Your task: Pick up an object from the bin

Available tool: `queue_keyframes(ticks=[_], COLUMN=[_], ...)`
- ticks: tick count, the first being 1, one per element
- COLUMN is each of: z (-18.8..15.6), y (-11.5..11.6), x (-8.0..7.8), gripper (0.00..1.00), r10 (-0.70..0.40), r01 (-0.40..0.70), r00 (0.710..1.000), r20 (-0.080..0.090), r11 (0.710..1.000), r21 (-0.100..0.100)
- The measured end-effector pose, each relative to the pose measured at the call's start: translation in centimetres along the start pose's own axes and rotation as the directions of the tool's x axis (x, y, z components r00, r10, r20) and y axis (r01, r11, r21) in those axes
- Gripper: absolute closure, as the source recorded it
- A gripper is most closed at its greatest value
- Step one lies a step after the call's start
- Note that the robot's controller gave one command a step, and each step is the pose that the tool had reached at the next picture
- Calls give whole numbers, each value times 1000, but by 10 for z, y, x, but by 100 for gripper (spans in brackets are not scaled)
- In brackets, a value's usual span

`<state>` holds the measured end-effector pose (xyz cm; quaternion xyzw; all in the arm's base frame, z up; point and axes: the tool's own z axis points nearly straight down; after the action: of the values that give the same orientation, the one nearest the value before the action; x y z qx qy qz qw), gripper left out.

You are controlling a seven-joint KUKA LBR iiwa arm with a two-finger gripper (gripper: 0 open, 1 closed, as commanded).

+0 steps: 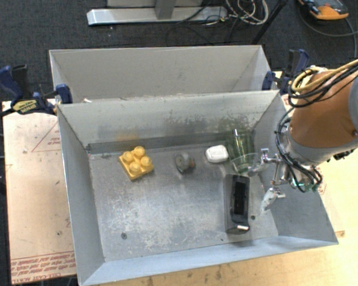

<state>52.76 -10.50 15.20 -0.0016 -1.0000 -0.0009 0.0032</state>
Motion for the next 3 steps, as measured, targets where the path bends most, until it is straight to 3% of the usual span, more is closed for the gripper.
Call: queue_keyframes(ticks=[1, 2, 3], z=[-4, 23, 35], y=[0, 22, 31], x=[-2, -4, -2], gripper=[0, 0, 0], r10=[-3, -285, -429], r01=[3, 285, 429], r00=[1000, 959, 903], r20=[7, 11, 14], r11=[1000, 959, 903], r21=[1, 5, 9])
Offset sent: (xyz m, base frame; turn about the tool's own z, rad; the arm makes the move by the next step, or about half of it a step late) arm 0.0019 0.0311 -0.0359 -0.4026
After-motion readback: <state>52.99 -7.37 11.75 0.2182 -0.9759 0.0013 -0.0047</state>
